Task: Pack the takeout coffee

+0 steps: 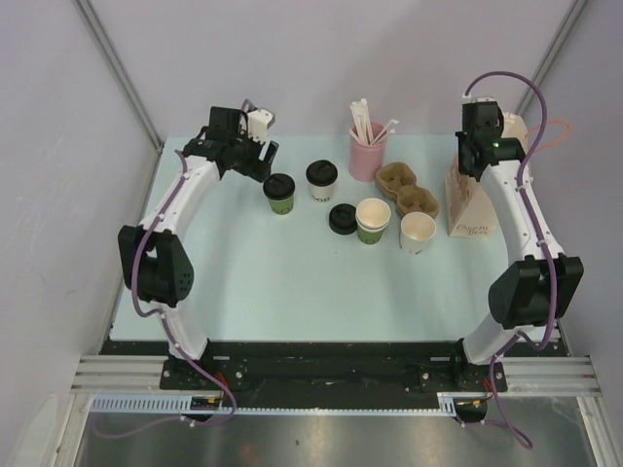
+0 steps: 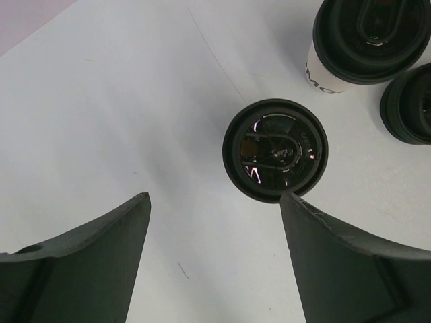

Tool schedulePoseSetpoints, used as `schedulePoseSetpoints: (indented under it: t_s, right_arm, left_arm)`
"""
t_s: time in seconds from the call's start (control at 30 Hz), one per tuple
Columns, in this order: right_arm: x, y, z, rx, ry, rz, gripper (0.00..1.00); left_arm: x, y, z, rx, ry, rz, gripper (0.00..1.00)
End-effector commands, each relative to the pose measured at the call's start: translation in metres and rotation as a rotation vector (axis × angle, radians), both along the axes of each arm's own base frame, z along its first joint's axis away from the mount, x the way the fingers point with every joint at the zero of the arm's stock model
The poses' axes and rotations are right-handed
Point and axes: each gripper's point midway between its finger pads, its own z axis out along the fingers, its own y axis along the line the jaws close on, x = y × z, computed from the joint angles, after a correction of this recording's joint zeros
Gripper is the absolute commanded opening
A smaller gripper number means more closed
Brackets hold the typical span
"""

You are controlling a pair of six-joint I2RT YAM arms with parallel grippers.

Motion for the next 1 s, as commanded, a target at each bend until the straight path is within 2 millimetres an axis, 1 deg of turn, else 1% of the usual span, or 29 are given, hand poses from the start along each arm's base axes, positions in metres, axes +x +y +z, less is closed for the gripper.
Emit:
schedulePoseSetpoints:
  t_s: [0.0, 0.03, 0.1, 0.13, 0.17, 0.2, 0.23, 0.27, 0.3, 0.33, 0.37, 0.4, 0.43, 0.47, 0.5, 0.53, 0.57, 0.6, 0.63, 0.67, 0.7, 0.73, 0.77, 0.8, 0.83, 0.87, 0.9, 0.93, 0.97]
  right_arm:
    - [-0.011, -0.017, 0.047, -0.067, -0.112, -0.048, 0.00]
    - [-0.014, -0.017, 0.056, -0.063, -0.140, -0.058, 0.00]
    - [-0.020, -0.020, 0.078, -0.058, -0.211, -0.082, 0.00]
    - [-0.028, -0.020, 0.099, -0.040, -0.273, -0.097, 0.00]
    - [-0.033, -0.019, 0.113, -0.029, -0.313, -0.101, 0.00]
    - [-0.040, -0.019, 0.125, -0.029, -0.346, -0.115, 0.00]
    - [-0.052, -0.018, 0.148, -0.026, -0.407, -0.123, 0.00]
    - [-0.057, -0.003, 0.160, -0.028, -0.437, -0.088, 0.00]
    - [-0.065, -0.001, 0.170, -0.049, -0.461, -0.099, 0.00]
    - [-0.078, 0.003, 0.190, -0.050, -0.513, -0.096, 0.00]
    - [-0.083, 0.028, 0.199, -0.057, -0.527, -0.026, 0.00]
    - [-0.094, 0.029, 0.211, -0.084, -0.552, -0.051, 0.00]
    - [-0.101, 0.039, 0.220, -0.091, -0.570, -0.032, 0.00]
    - [-0.115, 0.041, 0.239, -0.100, -0.615, -0.051, 0.00]
    - [-0.124, 0.069, 0.248, -0.099, -0.632, 0.040, 0.00]
    - [-0.132, 0.079, 0.257, -0.100, -0.653, 0.069, 0.00]
    - [-0.142, 0.085, 0.273, -0.076, -0.703, 0.076, 0.00]
    - [-0.154, 0.120, 0.279, -0.065, -0.713, 0.204, 0.00]
    - [-0.161, 0.134, 0.284, -0.059, -0.726, 0.247, 0.00]
    - [-0.171, 0.146, 0.292, -0.034, -0.756, 0.249, 0.00]
    - [-0.185, 0.180, 0.289, -0.114, -0.729, 0.377, 0.00]
    - [-0.193, 0.198, 0.297, -0.080, -0.764, 0.390, 0.00]
    - [-0.201, 0.204, 0.294, -0.132, -0.742, 0.386, 0.00]
    - [-0.205, 0.234, 0.280, -0.204, -0.715, 0.434, 0.00]
    - [-0.223, 0.253, 0.288, -0.206, -0.735, 0.487, 0.00]
    - [-0.230, 0.262, 0.282, -0.235, -0.711, 0.487, 0.00]
    - [-0.236, 0.281, 0.273, -0.266, -0.697, 0.510, 0.00]
    - [-0.244, 0.292, 0.272, -0.280, -0.693, 0.530, 0.00]
    - [-0.247, 0.297, 0.268, -0.283, -0.685, 0.529, 0.00]
  left_arm:
    - [-0.016, -0.001, 0.044, -0.024, -0.094, -0.029, 0.83]
    - [-0.020, 0.000, 0.044, -0.022, -0.092, -0.031, 0.83]
    - [-0.028, 0.003, 0.056, -0.022, -0.118, -0.033, 0.83]
    - [-0.032, 0.004, 0.054, -0.017, -0.113, -0.032, 0.84]
    - [-0.038, 0.006, 0.062, -0.019, -0.133, -0.030, 0.83]
    - [-0.041, 0.009, 0.062, -0.011, -0.132, -0.020, 0.84]
    - [-0.045, 0.011, 0.056, -0.005, -0.118, -0.011, 0.84]
    - [-0.052, 0.015, 0.062, -0.005, -0.132, -0.004, 0.84]
    - [-0.055, 0.017, 0.061, -0.001, -0.131, 0.003, 0.83]
    - [-0.062, 0.020, 0.052, 0.005, -0.110, 0.013, 0.83]
    - [-0.067, 0.022, 0.050, 0.004, -0.105, 0.019, 0.83]
    - [-0.076, 0.025, 0.057, -0.003, -0.122, 0.024, 0.83]
    - [-0.083, 0.028, 0.049, 0.001, -0.103, 0.038, 0.83]
    - [-0.088, 0.031, 0.049, 0.000, -0.104, 0.044, 0.83]
    - [-0.097, 0.034, 0.058, -0.006, -0.130, 0.052, 0.83]
    - [-0.103, 0.039, 0.052, -0.001, -0.116, 0.070, 0.83]
    - [-0.108, 0.041, 0.052, -0.004, -0.120, 0.077, 0.83]
    - [-0.112, 0.045, 0.054, -0.005, -0.125, 0.089, 0.83]
    - [-0.120, 0.052, 0.054, -0.007, -0.132, 0.109, 0.83]
    - [-0.123, 0.057, 0.054, 0.000, -0.135, 0.127, 0.83]
    - [-0.127, 0.063, 0.054, 0.001, -0.136, 0.146, 0.83]
    - [-0.133, 0.073, 0.056, -0.006, -0.146, 0.181, 0.83]
    - [-0.137, 0.078, 0.057, -0.013, -0.148, 0.196, 0.83]
    - [-0.139, 0.092, 0.059, -0.019, -0.156, 0.239, 0.83]
    - [-0.146, 0.097, 0.064, -0.034, -0.172, 0.257, 0.83]
    - [-0.151, 0.101, 0.068, -0.049, -0.183, 0.264, 0.83]
    - [-0.154, 0.109, 0.071, -0.054, -0.195, 0.285, 0.83]
    - [-0.158, 0.109, 0.070, -0.060, -0.198, 0.283, 0.84]
    - [-0.163, 0.118, 0.075, -0.061, -0.220, 0.308, 0.84]
